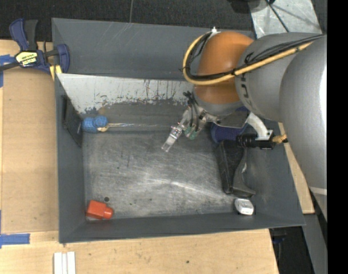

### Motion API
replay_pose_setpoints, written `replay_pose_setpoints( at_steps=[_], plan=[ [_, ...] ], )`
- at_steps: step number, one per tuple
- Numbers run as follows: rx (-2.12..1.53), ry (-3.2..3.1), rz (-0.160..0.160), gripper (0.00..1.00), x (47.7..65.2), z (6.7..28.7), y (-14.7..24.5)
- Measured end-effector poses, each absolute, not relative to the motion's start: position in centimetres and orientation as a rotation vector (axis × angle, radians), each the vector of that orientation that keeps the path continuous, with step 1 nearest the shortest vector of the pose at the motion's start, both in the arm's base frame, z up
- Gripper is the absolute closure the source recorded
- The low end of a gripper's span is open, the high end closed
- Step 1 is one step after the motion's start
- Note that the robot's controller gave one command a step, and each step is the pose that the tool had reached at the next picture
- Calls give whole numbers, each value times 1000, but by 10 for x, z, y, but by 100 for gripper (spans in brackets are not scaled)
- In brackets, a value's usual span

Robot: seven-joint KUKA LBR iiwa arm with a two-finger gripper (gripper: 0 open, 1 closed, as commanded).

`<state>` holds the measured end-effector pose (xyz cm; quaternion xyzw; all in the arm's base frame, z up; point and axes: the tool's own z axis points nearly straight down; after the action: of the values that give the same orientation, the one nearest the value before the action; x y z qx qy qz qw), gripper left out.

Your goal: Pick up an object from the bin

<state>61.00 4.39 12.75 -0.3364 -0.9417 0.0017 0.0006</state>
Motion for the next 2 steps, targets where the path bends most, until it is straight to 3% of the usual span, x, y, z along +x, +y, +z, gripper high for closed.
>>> replay_pose_setpoints(
  at_steps=[1,2],
  plan=[
    [-1542,-2733,-1,0,525,153,130],
    [-1574,-2725,5,0,581,124,53]
  ],
)
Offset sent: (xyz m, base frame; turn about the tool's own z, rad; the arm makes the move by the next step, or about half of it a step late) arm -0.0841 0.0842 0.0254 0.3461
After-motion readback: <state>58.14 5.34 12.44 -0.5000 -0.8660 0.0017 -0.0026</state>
